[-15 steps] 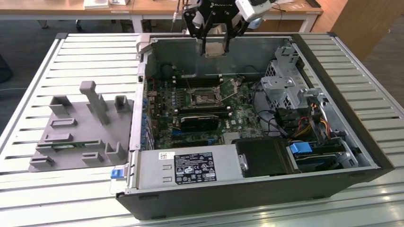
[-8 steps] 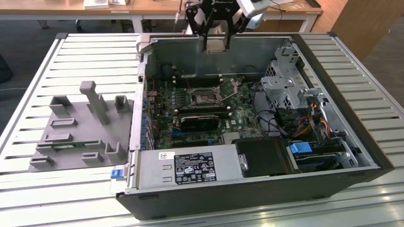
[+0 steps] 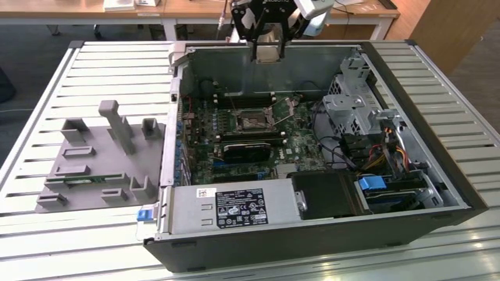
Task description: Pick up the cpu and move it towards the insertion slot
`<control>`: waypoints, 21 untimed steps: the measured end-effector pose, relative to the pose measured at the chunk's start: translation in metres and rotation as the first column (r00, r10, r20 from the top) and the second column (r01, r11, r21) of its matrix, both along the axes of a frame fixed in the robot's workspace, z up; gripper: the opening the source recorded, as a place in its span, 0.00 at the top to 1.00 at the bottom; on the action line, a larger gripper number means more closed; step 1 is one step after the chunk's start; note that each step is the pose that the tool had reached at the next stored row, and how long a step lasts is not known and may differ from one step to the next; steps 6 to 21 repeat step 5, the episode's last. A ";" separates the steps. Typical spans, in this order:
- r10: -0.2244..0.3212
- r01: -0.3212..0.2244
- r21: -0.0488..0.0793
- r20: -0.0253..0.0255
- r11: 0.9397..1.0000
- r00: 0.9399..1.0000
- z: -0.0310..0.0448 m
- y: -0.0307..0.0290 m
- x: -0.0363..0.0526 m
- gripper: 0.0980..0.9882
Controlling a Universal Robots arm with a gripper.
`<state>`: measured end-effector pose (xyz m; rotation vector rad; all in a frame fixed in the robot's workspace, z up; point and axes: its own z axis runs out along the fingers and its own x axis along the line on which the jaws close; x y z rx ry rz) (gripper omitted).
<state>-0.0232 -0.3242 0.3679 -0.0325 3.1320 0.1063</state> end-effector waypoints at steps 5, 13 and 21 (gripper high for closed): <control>0.000 0.000 0.000 0.000 1.000 1.000 0.0000 0.0000 0.0003 0.50; 0.000 0.000 0.000 0.000 1.000 1.000 0.0000 0.0000 0.0003 0.50; 0.000 0.000 0.000 0.000 1.000 1.000 0.0000 0.0000 0.0003 0.50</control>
